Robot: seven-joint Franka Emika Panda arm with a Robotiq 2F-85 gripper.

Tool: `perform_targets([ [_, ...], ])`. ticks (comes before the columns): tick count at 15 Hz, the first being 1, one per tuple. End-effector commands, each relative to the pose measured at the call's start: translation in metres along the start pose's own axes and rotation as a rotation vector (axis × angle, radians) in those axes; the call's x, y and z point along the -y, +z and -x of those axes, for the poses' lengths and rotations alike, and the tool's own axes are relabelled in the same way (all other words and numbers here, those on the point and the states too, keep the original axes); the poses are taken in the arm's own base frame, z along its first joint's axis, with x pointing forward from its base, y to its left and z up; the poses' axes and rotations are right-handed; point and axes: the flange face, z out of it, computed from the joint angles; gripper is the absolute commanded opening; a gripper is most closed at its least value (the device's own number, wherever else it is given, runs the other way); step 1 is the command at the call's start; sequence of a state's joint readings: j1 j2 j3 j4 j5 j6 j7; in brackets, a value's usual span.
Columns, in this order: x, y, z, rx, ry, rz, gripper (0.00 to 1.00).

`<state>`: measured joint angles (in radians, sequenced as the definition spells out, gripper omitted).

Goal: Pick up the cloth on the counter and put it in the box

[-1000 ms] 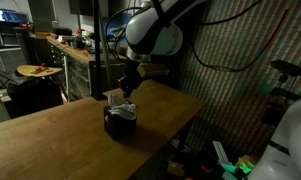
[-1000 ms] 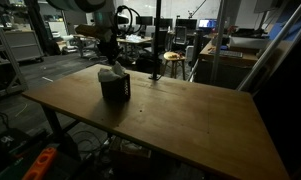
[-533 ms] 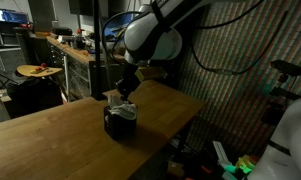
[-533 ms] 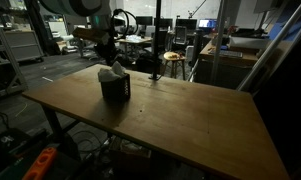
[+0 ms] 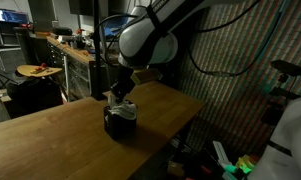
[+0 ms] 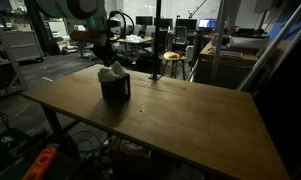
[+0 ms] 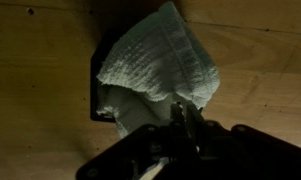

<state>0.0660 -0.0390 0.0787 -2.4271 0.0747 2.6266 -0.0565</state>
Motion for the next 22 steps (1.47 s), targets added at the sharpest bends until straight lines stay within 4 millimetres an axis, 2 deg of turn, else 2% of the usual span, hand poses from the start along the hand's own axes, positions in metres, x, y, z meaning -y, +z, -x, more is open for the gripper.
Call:
perform_targets([
  [1,0.001,0.014,-0.009,-0.003,-0.044,0.028,0.06],
  [10,-0.016,0.045,-0.032,0.031,-0.061,0.052,0.06],
  [14,-0.023,0.064,-0.029,0.070,-0.054,0.053,0.06],
  [22,-0.028,0.104,-0.008,0.164,-0.046,0.045,0.06],
])
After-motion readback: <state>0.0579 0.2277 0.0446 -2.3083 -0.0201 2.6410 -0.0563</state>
